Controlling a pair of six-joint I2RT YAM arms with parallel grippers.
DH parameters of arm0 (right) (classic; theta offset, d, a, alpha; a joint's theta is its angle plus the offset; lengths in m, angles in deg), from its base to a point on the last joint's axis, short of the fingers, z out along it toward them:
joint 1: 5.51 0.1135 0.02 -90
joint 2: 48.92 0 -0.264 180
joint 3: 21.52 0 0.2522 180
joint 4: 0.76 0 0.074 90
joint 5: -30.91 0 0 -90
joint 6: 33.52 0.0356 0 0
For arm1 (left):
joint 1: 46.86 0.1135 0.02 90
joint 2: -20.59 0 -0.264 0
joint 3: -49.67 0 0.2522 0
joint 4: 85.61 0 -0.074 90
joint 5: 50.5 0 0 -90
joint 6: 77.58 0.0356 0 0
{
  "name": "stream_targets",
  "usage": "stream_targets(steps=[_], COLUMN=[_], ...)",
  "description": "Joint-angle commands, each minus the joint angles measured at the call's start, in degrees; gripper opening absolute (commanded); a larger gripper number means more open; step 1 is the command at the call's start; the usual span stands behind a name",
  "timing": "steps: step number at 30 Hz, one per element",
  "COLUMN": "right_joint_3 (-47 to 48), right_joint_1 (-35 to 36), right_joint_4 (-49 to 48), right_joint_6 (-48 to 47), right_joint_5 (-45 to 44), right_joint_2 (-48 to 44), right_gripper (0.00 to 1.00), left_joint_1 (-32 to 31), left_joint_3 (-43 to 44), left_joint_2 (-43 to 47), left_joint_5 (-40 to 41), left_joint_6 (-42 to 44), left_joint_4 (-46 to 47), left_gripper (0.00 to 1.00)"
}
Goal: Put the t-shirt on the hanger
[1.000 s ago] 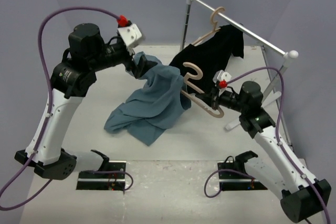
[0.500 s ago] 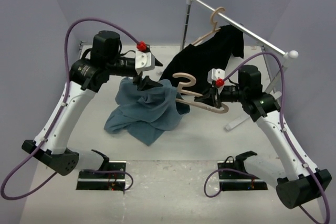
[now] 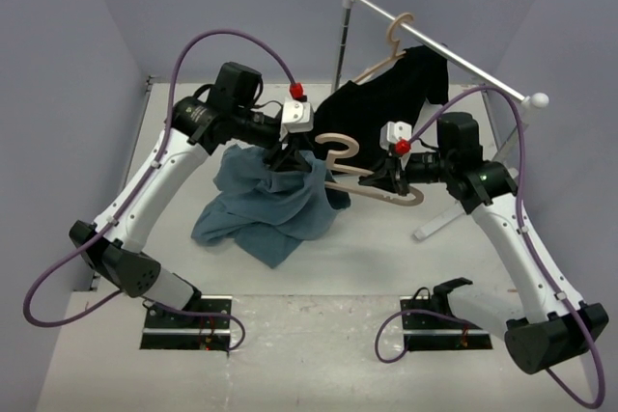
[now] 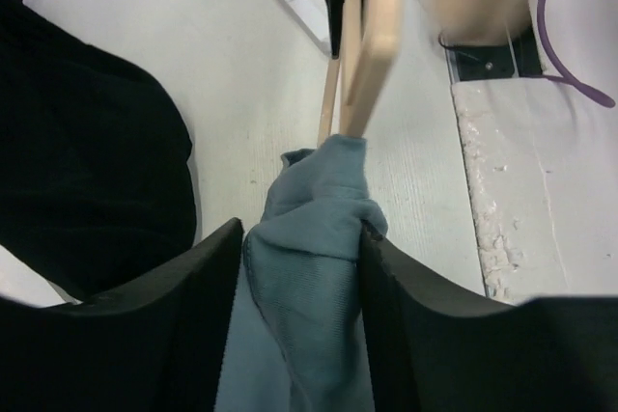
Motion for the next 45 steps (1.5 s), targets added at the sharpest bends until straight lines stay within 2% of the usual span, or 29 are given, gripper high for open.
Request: stream_targets(steps=[1, 3, 4, 5, 6, 10, 11, 12, 14, 15, 16, 17, 19, 22, 24, 26, 29, 34, 38, 39, 41, 43, 45], right_joint_3=[4.65, 5.05, 5.19, 5.18, 4.97, 2.16, -0.37, -3.67, -7.54, -9.02, -10.87, -10.89, -11.94, -17.41, -20.84, -29.83, -36.75, -32.11, -30.62, -30.49, -29.59, -29.89, -31.86], right_joint_1=[0.24, 0.24, 0.24, 0.24, 0.24, 0.24, 0.20, 0.15, 0.06, 0.05, -0.03, -0.03, -0.99, -0.99, -0.99, -0.84, 1.58, 14.35, 19.60, 20.46, 21.53, 22.03, 22.12], right_joint_4=[-1.42, -1.42, -1.43, -1.52, -1.73, -7.44, -11.17, -16.07, -27.68, -30.86, -33.09, -32.68, -26.74, -26.49, -27.07, -34.60, -48.08, -52.20, -53.21, -53.57, -53.77, -55.14, -55.14], right_joint_6=[-0.63, -0.39, -0.37, -0.12, 0.13, 4.26, 7.24, 11.47, 23.47, 29.23, 42.10, 42.30, 56.78, 67.22, 70.91, 83.60, 91.90, 91.28, 91.85, 91.89, 91.89, 91.93, 92.33], right_joint_5=[3.97, 3.70, 3.85, 3.93, 3.90, 2.37, 0.41, -2.77, -14.50, -16.00, -31.67, -42.44, -60.39, -58.91, -57.57, -49.72, -43.43, -51.33, -57.74, -57.94, -59.37, -59.39, -61.32], right_joint_2=[-1.07, -1.04, -0.90, -0.90, -1.00, -2.03, -2.87, -4.09, -8.02, -9.54, -11.09, -12.50, -17.91, -24.94, -27.27, -29.39, -25.33, -13.63, -6.08, -4.02, 0.59, 2.80, 2.95], right_gripper=[0.00, 0.00, 0.00, 0.00, 0.00, 0.01, 0.29, 0.72, 0.99, 0.99, 0.99, 0.99, 0.99, 0.99, 0.99, 0.99, 0.99, 0.96, 0.90, 0.87, 0.74, 0.44, 0.20], left_joint_1=[-0.65, -0.88, -0.97, -1.13, -1.13, -1.13, -1.13, -1.13, -1.13, -1.13, -1.13, -1.13, -1.13, -1.20, -1.13, -1.13, -1.13, -1.14, -1.13, -1.19, -1.22, -1.17, -1.20], left_joint_3=[2.78, 3.11, 3.34, 3.54, 3.94, 3.42, 2.79, 2.00, 0.18, -0.01, -2.00, -3.01, -6.57, -10.45, -11.74, -13.25, -14.74, -15.49, -15.48, -15.48, -15.48, -15.43, -15.27], left_joint_2=[-0.76, -0.89, -0.90, -0.98, -0.95, 0.86, 1.67, 3.01, 5.50, 6.50, 7.71, 8.87, 12.59, 16.40, 17.69, 19.41, 20.61, 20.99, 20.99, 20.99, 21.22, 21.44, 21.70], left_joint_5=[1.57, 1.85, 1.84, 1.80, 2.26, 5.30, 7.19, 9.48, 12.99, 15.22, 18.34, 18.39, 21.88, 22.83, 22.47, 21.02, 19.15, 18.40, 18.79, 18.73, 18.43, 18.90, 20.35], left_joint_6=[0.03, -0.11, 0.00, 0.30, 0.16, -2.99, -4.50, -6.19, -8.19, -9.25, -11.09, -11.13, -15.35, -18.82, -20.33, -22.67, -24.35, -26.17, -27.77, -27.99, -28.89, -29.23, -29.59], left_joint_4=[-1.54, -1.62, -1.73, -2.04, -1.83, 3.50, 4.99, 6.59, 9.08, 9.99, 11.02, 12.02, 15.24, 17.47, 18.18, 19.64, 21.38, 23.20, 24.30, 24.60, 25.27, 25.77, 25.86], left_gripper=[0.52, 0.64, 0.60, 0.39, 0.00, 0.00, 0.00, 0.00, 0.00, 0.00, 0.00, 0.00, 0.00, 0.00, 0.00, 0.00, 0.00, 0.00, 0.00, 0.00, 0.00, 0.00, 0.00])
